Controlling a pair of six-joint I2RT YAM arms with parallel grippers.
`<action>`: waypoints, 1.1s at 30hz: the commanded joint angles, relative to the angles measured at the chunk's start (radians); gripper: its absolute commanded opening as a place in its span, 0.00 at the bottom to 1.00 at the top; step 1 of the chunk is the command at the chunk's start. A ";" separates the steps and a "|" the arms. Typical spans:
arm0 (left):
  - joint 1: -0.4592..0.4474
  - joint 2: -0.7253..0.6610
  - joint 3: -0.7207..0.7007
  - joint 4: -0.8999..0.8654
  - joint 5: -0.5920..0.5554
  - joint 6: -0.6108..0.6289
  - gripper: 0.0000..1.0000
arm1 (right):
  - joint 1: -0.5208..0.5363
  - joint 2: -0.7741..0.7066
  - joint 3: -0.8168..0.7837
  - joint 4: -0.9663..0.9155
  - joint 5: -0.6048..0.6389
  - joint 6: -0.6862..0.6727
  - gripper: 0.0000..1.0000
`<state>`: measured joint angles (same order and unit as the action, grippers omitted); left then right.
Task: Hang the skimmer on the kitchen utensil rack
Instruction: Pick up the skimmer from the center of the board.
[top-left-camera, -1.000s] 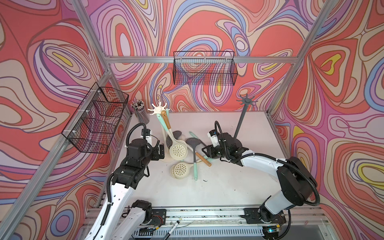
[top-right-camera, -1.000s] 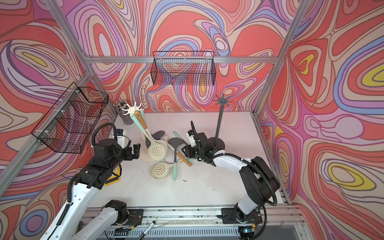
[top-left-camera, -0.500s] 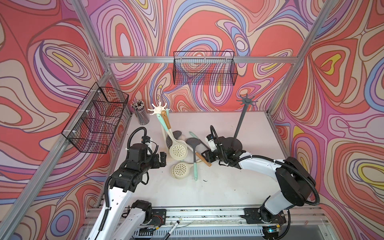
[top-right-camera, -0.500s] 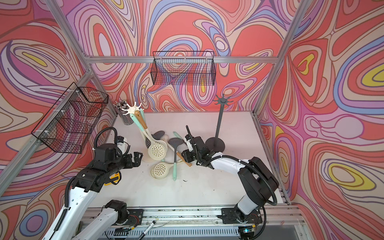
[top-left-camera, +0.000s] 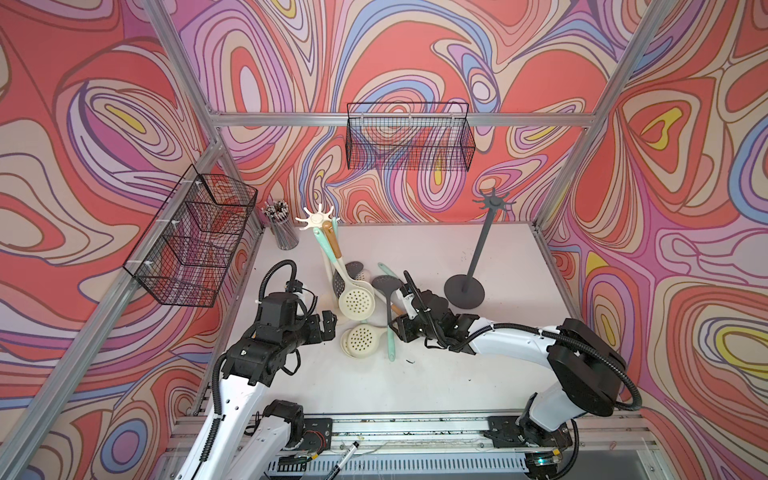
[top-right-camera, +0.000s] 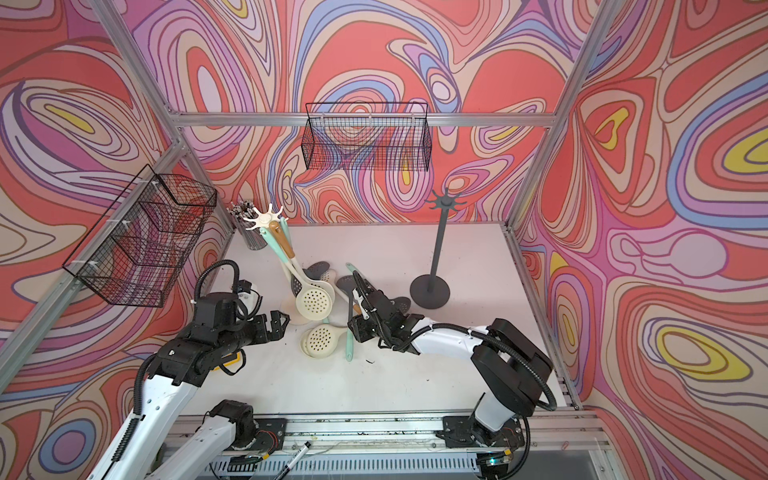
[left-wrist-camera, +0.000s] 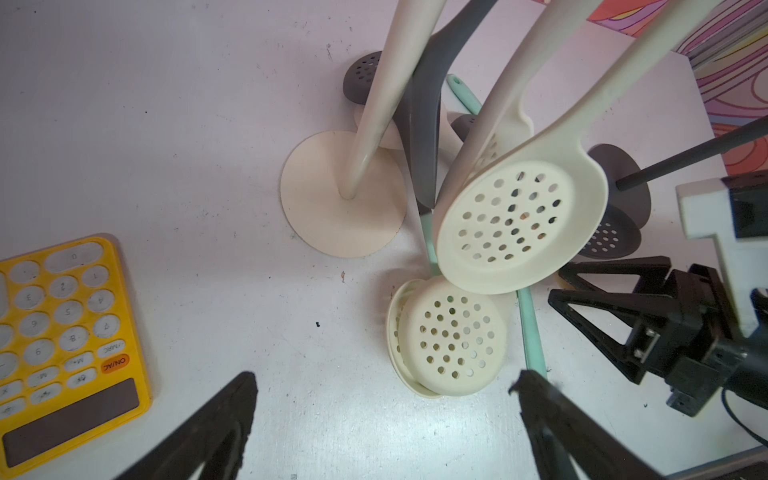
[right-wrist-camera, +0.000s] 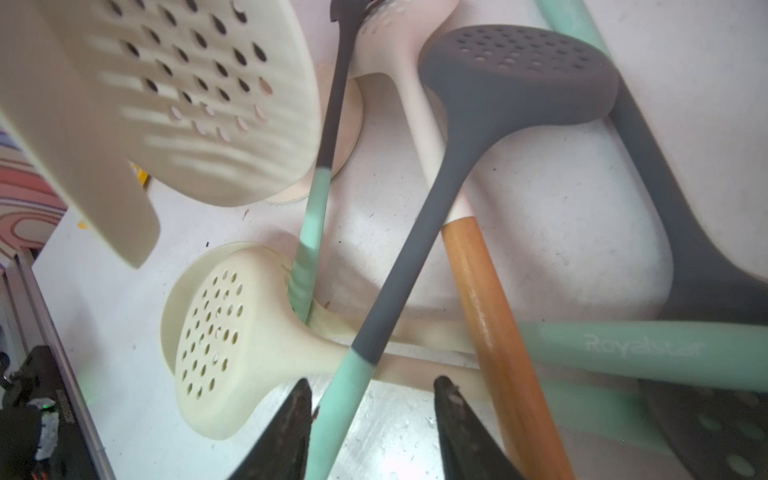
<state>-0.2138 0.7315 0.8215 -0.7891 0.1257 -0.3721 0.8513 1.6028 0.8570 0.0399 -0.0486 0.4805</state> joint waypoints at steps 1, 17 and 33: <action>0.007 -0.010 -0.013 -0.009 0.022 -0.016 1.00 | -0.003 0.028 -0.006 0.078 0.043 0.172 0.48; 0.007 -0.111 -0.047 0.057 0.140 0.013 1.00 | -0.003 0.230 0.076 0.186 -0.005 0.352 0.38; 0.007 -0.163 -0.047 0.097 0.277 0.038 0.95 | -0.033 0.017 0.051 0.103 0.009 0.388 0.08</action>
<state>-0.2138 0.5854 0.7795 -0.7242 0.3439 -0.3588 0.8303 1.6573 0.9138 0.1692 -0.0444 0.8436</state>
